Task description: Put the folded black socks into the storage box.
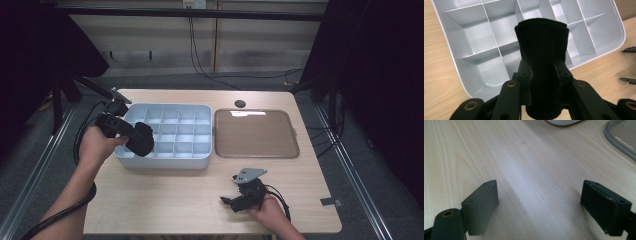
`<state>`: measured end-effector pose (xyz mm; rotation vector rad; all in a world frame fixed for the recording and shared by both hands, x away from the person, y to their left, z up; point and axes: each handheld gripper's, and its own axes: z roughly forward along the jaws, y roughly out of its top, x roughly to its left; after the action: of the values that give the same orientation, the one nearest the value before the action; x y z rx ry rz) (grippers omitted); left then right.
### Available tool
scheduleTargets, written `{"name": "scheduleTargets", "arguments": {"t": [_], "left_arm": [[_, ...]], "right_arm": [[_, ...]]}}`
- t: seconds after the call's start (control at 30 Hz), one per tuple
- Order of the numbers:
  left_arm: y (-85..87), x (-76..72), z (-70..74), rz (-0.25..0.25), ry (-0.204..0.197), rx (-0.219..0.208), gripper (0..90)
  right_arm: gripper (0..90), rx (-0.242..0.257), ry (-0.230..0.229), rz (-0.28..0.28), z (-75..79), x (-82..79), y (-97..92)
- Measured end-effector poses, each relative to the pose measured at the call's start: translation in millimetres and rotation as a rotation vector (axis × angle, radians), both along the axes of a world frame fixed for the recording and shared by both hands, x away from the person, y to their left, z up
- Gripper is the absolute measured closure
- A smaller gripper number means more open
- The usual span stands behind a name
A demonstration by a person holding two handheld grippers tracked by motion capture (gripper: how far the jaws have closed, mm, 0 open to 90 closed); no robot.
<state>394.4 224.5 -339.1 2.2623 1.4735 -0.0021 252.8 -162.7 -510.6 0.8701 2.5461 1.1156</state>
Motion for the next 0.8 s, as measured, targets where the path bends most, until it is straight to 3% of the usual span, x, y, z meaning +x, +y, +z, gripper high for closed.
{"name": "scheduleTargets", "arguments": {"t": [0.3, 0.57, 0.8], "left_arm": [[3.1, 6.2, -3.8, 0.006, 0.005, 0.005, 71.5], [12.7, 10.4, -4.1, 0.039, -0.004, 0.01, 71.6], [23.2, 15.5, -9.5, 0.066, 0.011, 0.011, 71.5]], "right_arm": [[14.2, 0.0, 0.0, 0.0, 0.0, 0.0, 0.0], [14.2, 0.0, -0.001, 0.001, 0.0, 0.0, 0.0], [14.2, 0.001, 0.001, 0.001, 0.0, 0.0, 0.1]]}}
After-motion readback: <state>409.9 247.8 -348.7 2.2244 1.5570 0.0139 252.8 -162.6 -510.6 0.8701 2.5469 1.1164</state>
